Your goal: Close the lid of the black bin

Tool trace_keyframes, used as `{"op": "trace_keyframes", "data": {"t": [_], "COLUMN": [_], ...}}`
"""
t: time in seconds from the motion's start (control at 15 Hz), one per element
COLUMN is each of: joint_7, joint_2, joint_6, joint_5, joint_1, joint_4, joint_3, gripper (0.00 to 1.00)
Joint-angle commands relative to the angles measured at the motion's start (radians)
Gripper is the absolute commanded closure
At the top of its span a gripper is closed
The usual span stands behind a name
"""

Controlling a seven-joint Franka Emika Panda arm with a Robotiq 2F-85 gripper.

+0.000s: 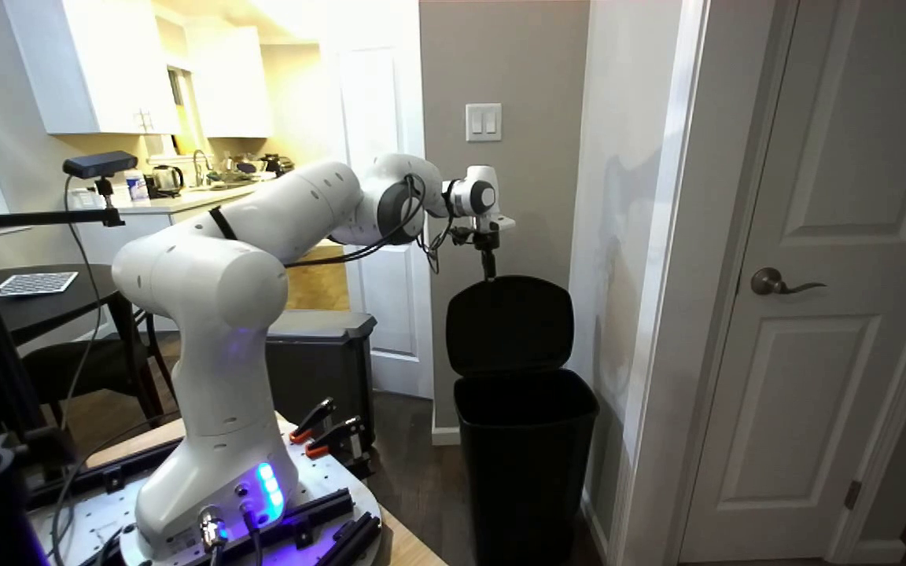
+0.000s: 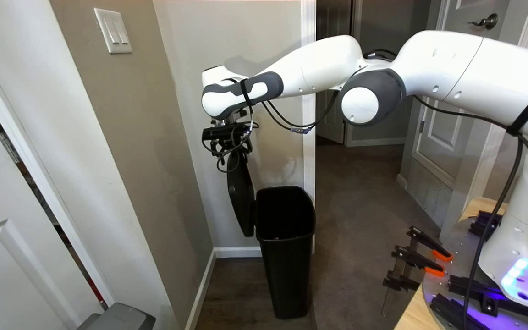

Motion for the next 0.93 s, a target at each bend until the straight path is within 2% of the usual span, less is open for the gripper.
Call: {"op": "trace_keyframes", "data": {"t": [0.0, 0.4, 0.67, 0.87], "joint_7": [0.087, 0.17, 0.188, 0.218], "joint_2": [0.019, 0.0, -0.006, -0.012], "joint_6": [0.002, -0.081, -0.219, -0.388], "joint_5": [-0.016, -0.041, -0.049, -0.061], "joint_1": [0.011, 0.018, 0.018, 0.026], "joint_4": [0.02, 0.001, -0.006, -0.012], "joint_3": [-0.037, -0.105, -0.134, -0.167], "gripper": [0.0, 0.0, 0.0, 0.0]}}
